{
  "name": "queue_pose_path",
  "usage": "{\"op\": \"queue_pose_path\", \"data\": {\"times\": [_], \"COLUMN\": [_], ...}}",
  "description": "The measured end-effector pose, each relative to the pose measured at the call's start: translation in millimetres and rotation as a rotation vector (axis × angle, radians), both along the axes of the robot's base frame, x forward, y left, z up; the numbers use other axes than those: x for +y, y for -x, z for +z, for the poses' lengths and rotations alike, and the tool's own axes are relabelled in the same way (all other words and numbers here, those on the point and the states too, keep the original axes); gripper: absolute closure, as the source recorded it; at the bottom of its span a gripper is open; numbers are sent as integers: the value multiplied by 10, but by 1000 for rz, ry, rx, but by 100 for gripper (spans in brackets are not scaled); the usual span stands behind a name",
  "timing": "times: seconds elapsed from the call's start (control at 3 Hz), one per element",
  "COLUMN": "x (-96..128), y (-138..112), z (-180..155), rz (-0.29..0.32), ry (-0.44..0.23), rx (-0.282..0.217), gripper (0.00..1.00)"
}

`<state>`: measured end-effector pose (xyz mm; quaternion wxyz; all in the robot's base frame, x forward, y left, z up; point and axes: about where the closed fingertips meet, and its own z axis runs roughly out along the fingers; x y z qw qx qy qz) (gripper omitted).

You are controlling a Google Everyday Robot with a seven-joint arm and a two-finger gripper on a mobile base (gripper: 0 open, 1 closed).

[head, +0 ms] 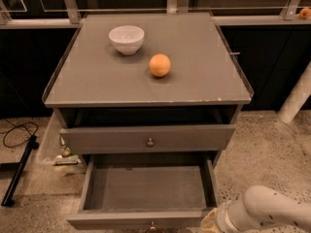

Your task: Close middle drawer

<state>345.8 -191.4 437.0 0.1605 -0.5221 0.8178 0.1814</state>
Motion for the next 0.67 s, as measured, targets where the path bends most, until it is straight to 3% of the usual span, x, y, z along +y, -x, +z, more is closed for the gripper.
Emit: {"op": "queue_pose_path", "data": {"times": [0.67], "x": [320], "y": [34], "z": [-246], "rz": [7], "ry": [-77], "rx": [-40], "gripper": [100]}}
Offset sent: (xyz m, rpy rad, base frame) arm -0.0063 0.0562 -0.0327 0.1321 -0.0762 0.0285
